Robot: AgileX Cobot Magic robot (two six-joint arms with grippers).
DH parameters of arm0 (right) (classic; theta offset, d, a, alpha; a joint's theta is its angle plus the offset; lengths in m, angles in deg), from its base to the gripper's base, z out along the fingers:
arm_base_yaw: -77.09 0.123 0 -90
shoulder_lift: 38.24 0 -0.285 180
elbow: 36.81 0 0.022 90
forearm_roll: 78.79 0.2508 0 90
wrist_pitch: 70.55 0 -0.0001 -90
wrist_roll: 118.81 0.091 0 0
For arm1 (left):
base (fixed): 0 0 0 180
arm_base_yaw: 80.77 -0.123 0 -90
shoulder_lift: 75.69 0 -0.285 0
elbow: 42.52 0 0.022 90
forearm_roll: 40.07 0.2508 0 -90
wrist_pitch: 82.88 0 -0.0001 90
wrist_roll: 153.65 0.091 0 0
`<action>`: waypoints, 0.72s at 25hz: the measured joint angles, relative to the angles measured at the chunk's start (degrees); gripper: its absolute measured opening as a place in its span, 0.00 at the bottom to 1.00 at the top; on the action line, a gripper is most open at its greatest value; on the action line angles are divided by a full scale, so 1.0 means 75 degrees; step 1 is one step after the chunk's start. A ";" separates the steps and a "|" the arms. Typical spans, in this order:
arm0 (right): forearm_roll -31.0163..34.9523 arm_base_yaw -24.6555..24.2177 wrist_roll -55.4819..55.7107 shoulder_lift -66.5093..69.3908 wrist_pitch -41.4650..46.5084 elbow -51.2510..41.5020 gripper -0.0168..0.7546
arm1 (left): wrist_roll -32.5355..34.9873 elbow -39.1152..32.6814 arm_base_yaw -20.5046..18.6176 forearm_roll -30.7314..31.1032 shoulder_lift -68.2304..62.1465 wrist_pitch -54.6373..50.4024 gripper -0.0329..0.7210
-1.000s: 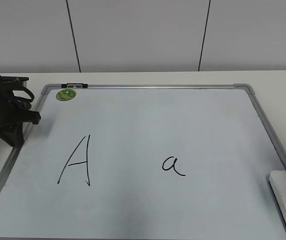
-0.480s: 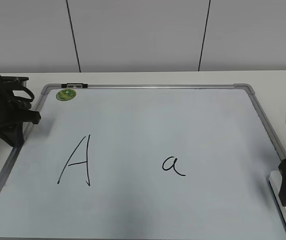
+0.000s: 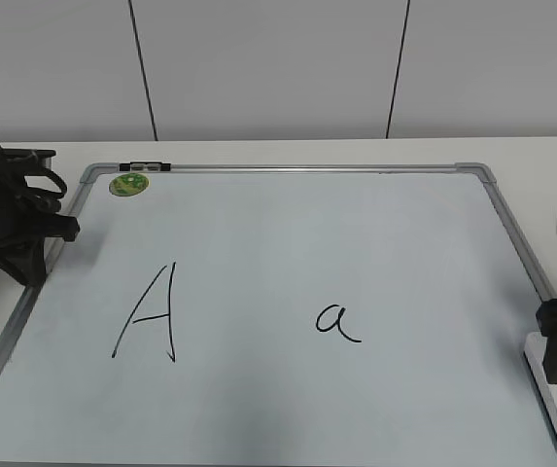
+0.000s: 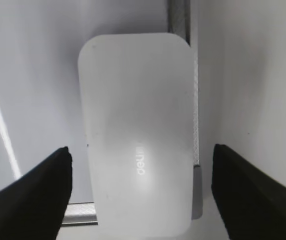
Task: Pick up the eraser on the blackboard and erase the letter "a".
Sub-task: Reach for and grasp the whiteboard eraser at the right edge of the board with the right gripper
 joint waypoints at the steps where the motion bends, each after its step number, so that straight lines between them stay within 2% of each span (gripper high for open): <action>1: 0.0047 0.0000 0.0006 0.0000 -0.0052 0.0000 0.86 | 0.0000 0.0000 0.0000 -0.0013 0.0000 0.0000 0.12; 18: 0.0173 0.0000 0.0009 0.0908 -0.0460 0.0017 0.84 | 0.0000 0.0000 0.0000 -0.0013 0.0000 0.0000 0.12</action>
